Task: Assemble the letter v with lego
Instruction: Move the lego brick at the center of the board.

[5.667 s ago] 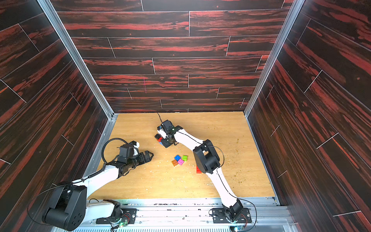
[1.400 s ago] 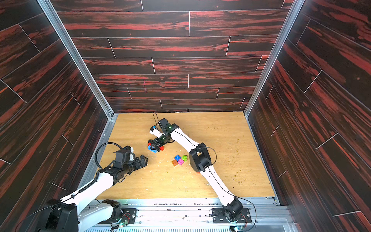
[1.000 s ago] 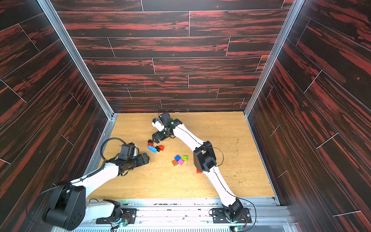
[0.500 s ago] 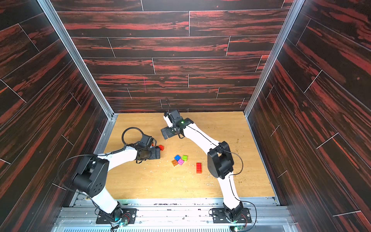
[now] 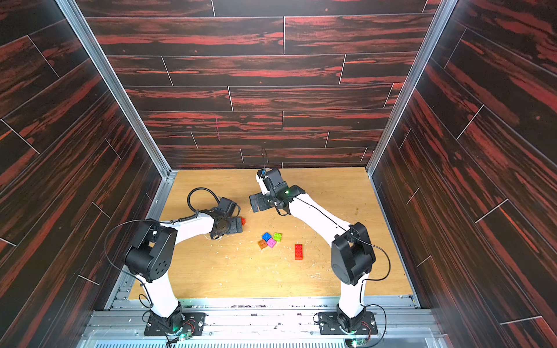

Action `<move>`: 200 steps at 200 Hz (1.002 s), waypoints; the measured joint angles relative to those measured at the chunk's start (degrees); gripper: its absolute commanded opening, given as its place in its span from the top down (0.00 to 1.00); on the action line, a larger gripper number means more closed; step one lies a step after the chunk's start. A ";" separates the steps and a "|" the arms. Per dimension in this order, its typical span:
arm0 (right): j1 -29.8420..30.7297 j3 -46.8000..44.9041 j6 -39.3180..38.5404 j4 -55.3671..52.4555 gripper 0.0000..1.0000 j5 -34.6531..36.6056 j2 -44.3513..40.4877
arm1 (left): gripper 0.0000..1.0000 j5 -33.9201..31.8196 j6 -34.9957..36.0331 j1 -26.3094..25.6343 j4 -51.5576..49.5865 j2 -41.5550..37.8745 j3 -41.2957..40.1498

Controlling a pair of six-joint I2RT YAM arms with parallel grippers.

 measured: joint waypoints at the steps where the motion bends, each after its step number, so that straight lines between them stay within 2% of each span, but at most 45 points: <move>1: 0.00 -0.15 0.07 0.11 0.02 0.02 -0.07 | 0.00 -0.09 -0.07 0.00 -0.02 0.04 0.04; 40: 0.00 -10.14 2.71 2.93 0.02 0.48 -4.02 | 0.00 -2.54 -2.54 0.37 -0.13 2.05 2.38; 87: 0.00 -22.21 6.10 5.60 0.02 0.55 -7.78 | 0.00 -2.64 -3.58 3.76 -0.15 3.54 4.42; 121: 0.00 -31.43 8.90 7.41 0.02 4.17 -14.12 | 0.00 -2.84 -3.10 5.29 0.50 3.48 4.04; 165: 0.07 -39.30 13.86 8.37 0.02 9.60 -21.49 | 0.00 -1.38 -2.03 4.48 2.45 1.46 1.55; 200: 0.63 -47.84 18.86 8.50 0.05 12.74 -25.99 | 0.00 -0.66 -1.40 0.90 2.62 -3.04 -0.68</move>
